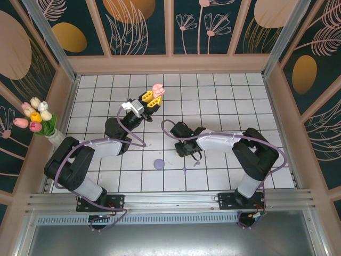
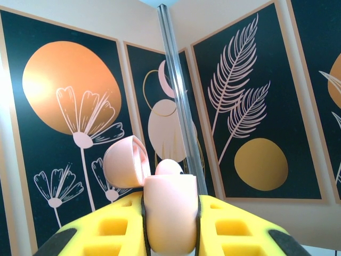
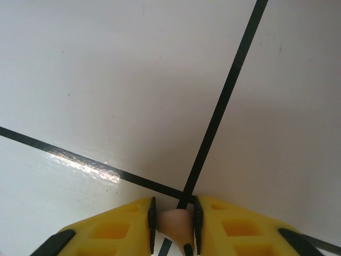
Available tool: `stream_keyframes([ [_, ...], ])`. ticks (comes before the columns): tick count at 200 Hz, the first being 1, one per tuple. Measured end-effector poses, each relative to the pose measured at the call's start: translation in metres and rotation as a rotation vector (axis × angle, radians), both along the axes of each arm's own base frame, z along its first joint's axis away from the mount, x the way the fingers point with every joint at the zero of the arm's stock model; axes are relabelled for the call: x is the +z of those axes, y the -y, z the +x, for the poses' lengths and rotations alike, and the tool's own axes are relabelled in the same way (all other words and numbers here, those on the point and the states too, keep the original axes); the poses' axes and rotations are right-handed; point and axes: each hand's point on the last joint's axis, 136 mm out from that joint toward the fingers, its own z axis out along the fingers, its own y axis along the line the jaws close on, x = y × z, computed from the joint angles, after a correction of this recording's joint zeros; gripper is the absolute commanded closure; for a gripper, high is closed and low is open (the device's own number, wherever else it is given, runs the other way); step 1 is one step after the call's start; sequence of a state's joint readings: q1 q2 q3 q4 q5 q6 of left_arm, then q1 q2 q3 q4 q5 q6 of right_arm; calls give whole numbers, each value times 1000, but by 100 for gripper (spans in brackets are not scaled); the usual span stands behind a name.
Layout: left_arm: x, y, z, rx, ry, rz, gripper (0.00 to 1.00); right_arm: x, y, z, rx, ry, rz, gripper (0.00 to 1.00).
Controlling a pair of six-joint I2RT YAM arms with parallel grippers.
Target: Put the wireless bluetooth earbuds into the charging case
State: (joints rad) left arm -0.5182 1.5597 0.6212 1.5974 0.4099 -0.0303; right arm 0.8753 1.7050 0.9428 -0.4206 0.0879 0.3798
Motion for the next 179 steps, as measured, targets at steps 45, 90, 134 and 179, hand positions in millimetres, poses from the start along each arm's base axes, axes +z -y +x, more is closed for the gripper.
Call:
stream_keyframes([
  [45,0,0,0,0,0,0,100,2,2,2,-91,1,7,83],
  [90,0,0,0,-2,-2,-2,100,1,4,3,-194,-9,24,71],
  [134,0,0,0,-2,-3,-2,100,0,4,4,-225,-13,33,68],
  [179,0,0,0,-3,-5,-3,100,1,2,3,-227,-17,41,66],
])
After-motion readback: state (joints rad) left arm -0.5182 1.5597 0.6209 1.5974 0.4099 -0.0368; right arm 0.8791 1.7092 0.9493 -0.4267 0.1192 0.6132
